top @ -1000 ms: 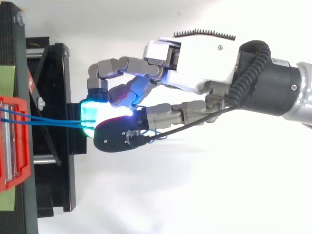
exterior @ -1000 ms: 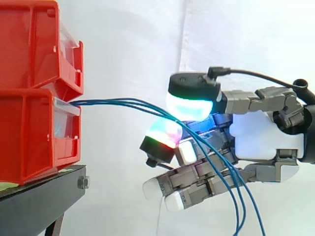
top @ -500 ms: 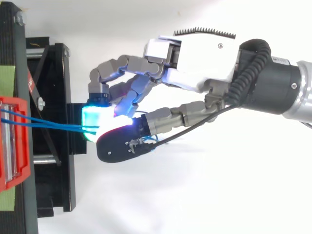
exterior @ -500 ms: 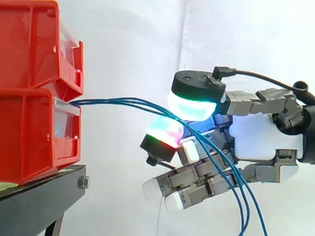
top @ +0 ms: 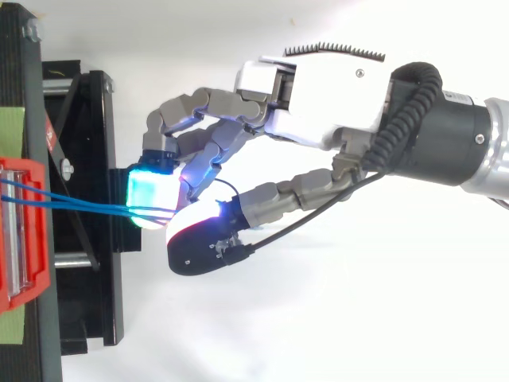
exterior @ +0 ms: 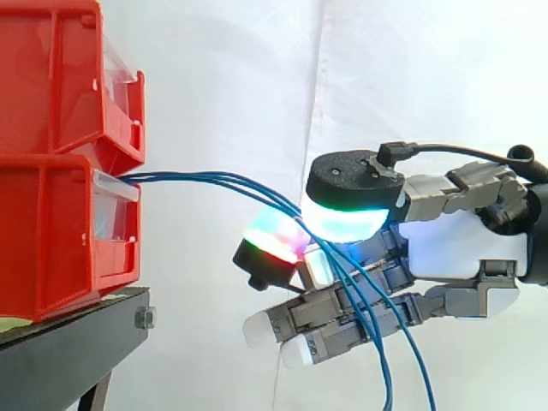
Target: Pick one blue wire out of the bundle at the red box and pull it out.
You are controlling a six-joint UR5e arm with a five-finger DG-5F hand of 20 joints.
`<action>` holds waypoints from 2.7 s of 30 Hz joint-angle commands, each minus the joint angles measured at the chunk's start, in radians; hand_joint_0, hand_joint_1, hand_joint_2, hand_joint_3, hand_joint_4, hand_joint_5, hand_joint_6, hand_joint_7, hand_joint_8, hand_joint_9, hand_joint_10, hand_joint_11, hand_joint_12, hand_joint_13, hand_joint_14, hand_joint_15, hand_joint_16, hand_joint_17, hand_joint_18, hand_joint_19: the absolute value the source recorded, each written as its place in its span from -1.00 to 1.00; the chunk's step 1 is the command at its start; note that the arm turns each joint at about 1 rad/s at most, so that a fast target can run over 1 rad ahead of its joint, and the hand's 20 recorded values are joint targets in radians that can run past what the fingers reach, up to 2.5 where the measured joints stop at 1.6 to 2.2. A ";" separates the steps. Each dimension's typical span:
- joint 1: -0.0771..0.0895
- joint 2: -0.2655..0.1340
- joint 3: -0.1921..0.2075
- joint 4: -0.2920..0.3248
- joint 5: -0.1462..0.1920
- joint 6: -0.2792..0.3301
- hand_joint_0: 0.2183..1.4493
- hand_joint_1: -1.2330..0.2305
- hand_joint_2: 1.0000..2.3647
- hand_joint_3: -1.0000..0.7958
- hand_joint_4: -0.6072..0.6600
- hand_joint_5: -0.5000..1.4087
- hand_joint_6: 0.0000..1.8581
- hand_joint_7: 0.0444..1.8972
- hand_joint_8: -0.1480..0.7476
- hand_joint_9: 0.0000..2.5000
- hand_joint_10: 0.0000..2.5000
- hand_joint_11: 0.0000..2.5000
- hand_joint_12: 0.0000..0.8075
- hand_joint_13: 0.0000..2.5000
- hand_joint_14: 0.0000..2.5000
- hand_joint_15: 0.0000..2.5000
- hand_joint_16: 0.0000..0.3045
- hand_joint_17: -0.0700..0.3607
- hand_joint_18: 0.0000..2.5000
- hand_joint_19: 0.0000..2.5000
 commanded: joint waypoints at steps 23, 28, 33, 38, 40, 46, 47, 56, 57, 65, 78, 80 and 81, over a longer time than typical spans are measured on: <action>0.000 0.000 0.000 0.000 0.001 -0.001 -0.42 -0.32 -0.99 -0.29 0.24 -0.61 -0.16 0.15 -0.08 -0.26 -0.98 -0.46 -0.05 -0.62 -0.99 -0.76 -0.61 -0.06 -0.68 -0.71; 0.000 0.000 0.000 0.000 0.001 -0.001 -0.40 -0.37 -0.98 -0.20 0.21 -0.61 -0.14 0.21 -0.06 -0.25 -0.98 -0.44 -0.05 -0.60 -0.99 -0.75 -0.62 -0.06 -0.67 -0.71; 0.000 0.000 0.000 -0.005 0.001 0.001 -0.39 -0.41 -0.98 -0.16 0.23 -0.63 -0.11 0.16 -0.06 -0.25 -0.98 -0.44 -0.05 -0.60 -0.99 -0.75 -0.62 -0.06 -0.67 -0.71; 0.000 0.000 0.000 -0.005 0.001 0.001 -0.40 -0.40 -0.98 -0.16 0.25 -0.63 -0.10 0.14 -0.06 -0.25 -0.98 -0.44 -0.05 -0.59 -0.99 -0.75 -0.62 -0.06 -0.67 -0.71; 0.000 0.000 0.000 -0.005 0.001 0.001 -0.39 -0.40 -0.98 -0.18 0.25 -0.63 -0.11 0.14 -0.06 -0.25 -0.98 -0.43 -0.05 -0.59 -0.99 -0.75 -0.62 -0.06 -0.66 -0.71; 0.000 0.000 0.000 -0.005 -0.001 0.001 -0.35 -0.52 -0.98 -0.22 0.29 -0.63 -0.12 0.14 -0.06 -0.27 -0.98 -0.44 -0.05 -0.60 -0.99 -0.75 -0.61 -0.06 -0.66 -0.73; 0.000 0.000 0.000 -0.005 -0.001 0.001 -0.34 -0.54 -0.98 -0.23 0.30 -0.64 -0.12 0.15 -0.07 -0.27 -0.98 -0.43 -0.05 -0.60 -0.99 -0.75 -0.61 -0.06 -0.66 -0.73; 0.002 0.000 0.000 -0.005 0.001 0.001 -0.29 -0.58 -0.98 -0.21 0.35 -0.66 -0.10 0.13 -0.08 -0.31 -0.98 -0.42 -0.05 -0.61 -0.99 -0.76 -0.61 -0.05 -0.66 -0.75; 0.002 0.000 0.000 -0.005 0.001 0.001 -0.32 -0.55 -0.98 -0.21 0.37 -0.66 -0.10 0.11 -0.08 -0.31 -0.98 -0.42 -0.05 -0.61 -0.99 -0.76 -0.61 -0.05 -0.66 -0.73; 0.002 0.000 0.000 -0.008 0.001 0.001 -0.46 -0.31 -0.98 -0.26 0.34 -0.59 -0.22 0.25 -0.07 -0.24 -0.98 -0.46 -0.04 -0.60 -0.99 -0.75 -0.60 -0.04 -0.67 -0.70; 0.000 0.000 0.000 -0.006 -0.001 0.002 -0.32 -0.55 -0.97 -0.09 0.33 -0.66 -0.08 0.16 -0.04 -0.29 -0.98 -0.39 -0.03 -0.60 -0.99 -0.75 -0.61 -0.05 -0.65 -0.75; 0.000 0.000 0.000 -0.008 0.001 0.001 -0.29 -0.57 -0.97 -0.10 0.35 -0.67 -0.08 0.14 -0.04 -0.31 -0.98 -0.38 -0.04 -0.61 -0.99 -0.75 -0.61 -0.05 -0.65 -0.75; 0.000 0.000 0.000 -0.008 -0.001 0.001 -0.28 -0.57 -0.97 -0.11 0.35 -0.67 -0.08 0.13 -0.04 -0.31 -0.98 -0.39 -0.04 -0.61 -0.99 -0.76 -0.61 -0.05 -0.65 -0.75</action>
